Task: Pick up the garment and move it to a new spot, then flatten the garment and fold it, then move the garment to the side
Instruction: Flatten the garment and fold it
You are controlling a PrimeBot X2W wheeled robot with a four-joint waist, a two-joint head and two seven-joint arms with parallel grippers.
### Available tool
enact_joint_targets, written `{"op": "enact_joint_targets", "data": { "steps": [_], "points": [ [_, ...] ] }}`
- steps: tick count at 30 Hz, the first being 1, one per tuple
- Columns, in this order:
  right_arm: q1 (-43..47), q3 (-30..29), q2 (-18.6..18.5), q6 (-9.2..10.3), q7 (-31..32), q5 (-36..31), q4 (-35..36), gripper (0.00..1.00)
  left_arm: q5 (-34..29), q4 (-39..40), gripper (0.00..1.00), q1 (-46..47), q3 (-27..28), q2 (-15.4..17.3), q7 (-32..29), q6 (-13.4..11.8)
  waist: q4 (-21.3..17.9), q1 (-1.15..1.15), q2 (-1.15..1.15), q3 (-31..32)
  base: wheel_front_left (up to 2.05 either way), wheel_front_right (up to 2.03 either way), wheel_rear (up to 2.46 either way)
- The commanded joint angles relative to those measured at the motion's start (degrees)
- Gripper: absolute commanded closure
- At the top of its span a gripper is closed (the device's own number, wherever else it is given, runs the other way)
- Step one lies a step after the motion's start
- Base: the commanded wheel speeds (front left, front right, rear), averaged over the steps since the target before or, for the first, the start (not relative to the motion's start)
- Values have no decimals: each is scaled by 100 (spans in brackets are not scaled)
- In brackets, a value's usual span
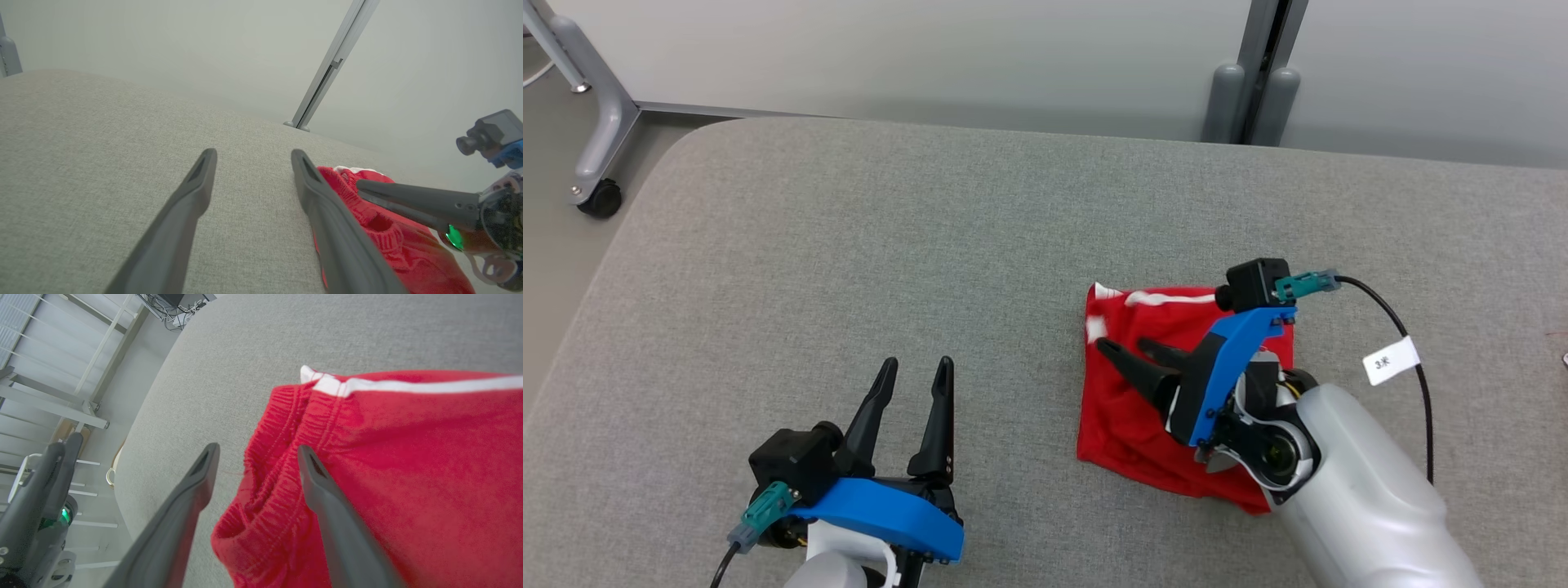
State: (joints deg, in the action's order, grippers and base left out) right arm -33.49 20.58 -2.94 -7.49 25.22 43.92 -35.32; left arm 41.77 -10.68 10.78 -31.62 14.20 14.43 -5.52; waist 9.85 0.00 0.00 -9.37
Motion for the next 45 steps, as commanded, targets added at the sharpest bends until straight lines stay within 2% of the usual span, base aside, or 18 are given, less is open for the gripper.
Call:
{"op": "enact_joint_targets", "data": {
  "steps": [1,4,9,15,23,32,39,45],
  "points": [
    [-142,130,5,-1,-90,210,-31,0,-18,-16,0,91,13,-4,24,19,-4,0,0,5,0,0,0],
    [-317,461,1,-1,-342,509,-110,0,-31,-35,0,98,2,-10,30,35,-31,0,0,17,0,0,0],
    [-555,664,0,-1,-940,301,-309,0,-45,-39,0,87,7,3,37,34,-116,0,0,46,0,0,0],
    [-690,503,-126,-1,-1961,-856,-545,0,-110,13,0,161,44,71,40,22,-292,0,0,136,0,0,0],
    [-52,-396,-112,-1,-3102,-2143,-489,0,-198,60,0,159,143,176,54,-71,-619,0,0,360,0,0,0],
    [1326,-1597,2,-1,-3745,-3133,401,0,-253,-18,0,-258,405,286,75,-222,-869,0,0,537,0,0,0],
    [2223,-1968,4,-1,-3894,-3350,1330,0,-425,-92,0,-557,603,325,80,-360,-919,0,0,554,0,0,0],
    [2563,-1906,5,-1,-3935,-3246,1721,0,-524,-67,0,-716,770,280,81,-382,-924,0,0,531,0,0,0]
  ]
}}
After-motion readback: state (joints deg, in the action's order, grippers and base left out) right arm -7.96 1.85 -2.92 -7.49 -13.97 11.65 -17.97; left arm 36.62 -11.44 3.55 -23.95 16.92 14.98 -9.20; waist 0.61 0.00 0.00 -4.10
